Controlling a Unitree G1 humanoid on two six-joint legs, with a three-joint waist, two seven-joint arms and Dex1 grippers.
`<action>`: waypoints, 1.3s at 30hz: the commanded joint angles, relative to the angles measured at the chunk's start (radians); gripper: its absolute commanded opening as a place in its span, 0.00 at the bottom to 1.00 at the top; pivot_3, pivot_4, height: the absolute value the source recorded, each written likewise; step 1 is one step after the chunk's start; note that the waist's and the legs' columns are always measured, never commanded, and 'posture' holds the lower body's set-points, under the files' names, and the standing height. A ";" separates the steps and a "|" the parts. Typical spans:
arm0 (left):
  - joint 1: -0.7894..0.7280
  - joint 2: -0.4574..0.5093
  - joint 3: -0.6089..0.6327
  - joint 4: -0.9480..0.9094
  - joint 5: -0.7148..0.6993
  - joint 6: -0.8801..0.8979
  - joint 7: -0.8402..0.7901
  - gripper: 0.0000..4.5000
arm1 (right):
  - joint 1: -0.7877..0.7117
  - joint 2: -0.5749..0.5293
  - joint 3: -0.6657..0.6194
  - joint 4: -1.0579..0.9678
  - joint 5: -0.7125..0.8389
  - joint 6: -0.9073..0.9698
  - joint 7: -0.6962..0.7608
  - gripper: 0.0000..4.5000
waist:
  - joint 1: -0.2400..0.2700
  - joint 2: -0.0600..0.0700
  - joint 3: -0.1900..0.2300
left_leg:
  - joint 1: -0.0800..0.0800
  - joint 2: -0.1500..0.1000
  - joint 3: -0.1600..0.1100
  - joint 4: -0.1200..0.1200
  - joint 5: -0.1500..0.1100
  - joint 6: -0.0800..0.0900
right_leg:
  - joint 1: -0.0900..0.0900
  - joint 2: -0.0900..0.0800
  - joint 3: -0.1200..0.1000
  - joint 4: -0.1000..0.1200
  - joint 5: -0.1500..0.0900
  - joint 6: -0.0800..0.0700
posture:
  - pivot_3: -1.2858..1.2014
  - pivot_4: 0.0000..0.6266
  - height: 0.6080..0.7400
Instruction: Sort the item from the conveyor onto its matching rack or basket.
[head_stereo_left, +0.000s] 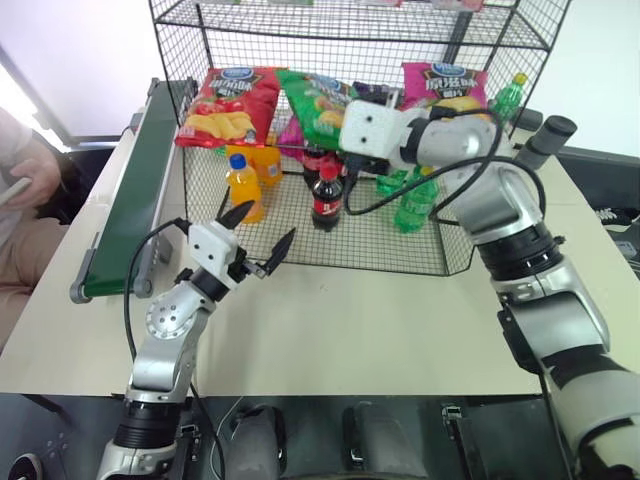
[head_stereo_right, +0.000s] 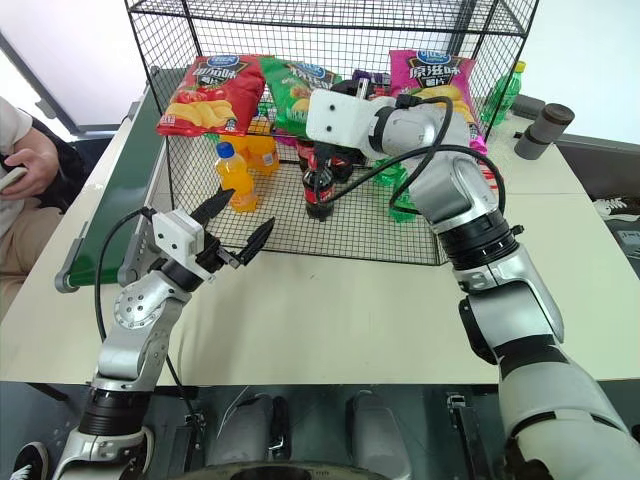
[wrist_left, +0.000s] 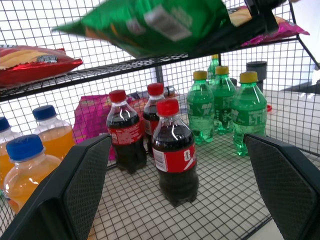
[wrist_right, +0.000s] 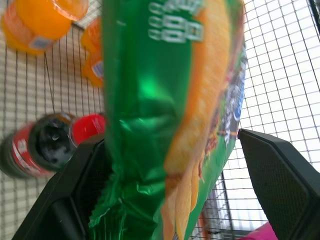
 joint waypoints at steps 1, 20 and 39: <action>0.000 0.002 0.004 -0.032 -0.004 -0.022 -0.003 1.00 | -0.009 0.023 -0.038 -0.058 0.036 0.006 -0.019 0.89 | 0.000 0.000 0.000 | 0.000 0.000 0.000 0.000 0.000 0.000 | 0.000 0.000 0.000 0.000 0.000 0.000 | 0.52 0.24 1.00; 0.005 0.004 0.000 -0.025 0.001 -0.028 -0.011 1.00 | -0.004 0.048 -0.004 -0.011 -0.044 -0.027 -0.175 0.03 | 0.000 0.000 0.000 | 0.000 0.000 0.000 0.000 0.000 0.000 | 0.000 0.000 0.000 0.000 0.000 0.000 | 0.52 0.24 1.00; -0.003 0.004 0.004 -0.015 0.002 -0.034 -0.010 1.00 | -0.030 0.121 -0.047 0.032 -0.026 0.082 -0.235 0.20 | -0.001 0.000 0.000 | 0.000 0.000 0.001 0.000 0.000 0.000 | 0.000 0.000 0.000 0.000 0.000 0.000 | 0.52 0.24 1.00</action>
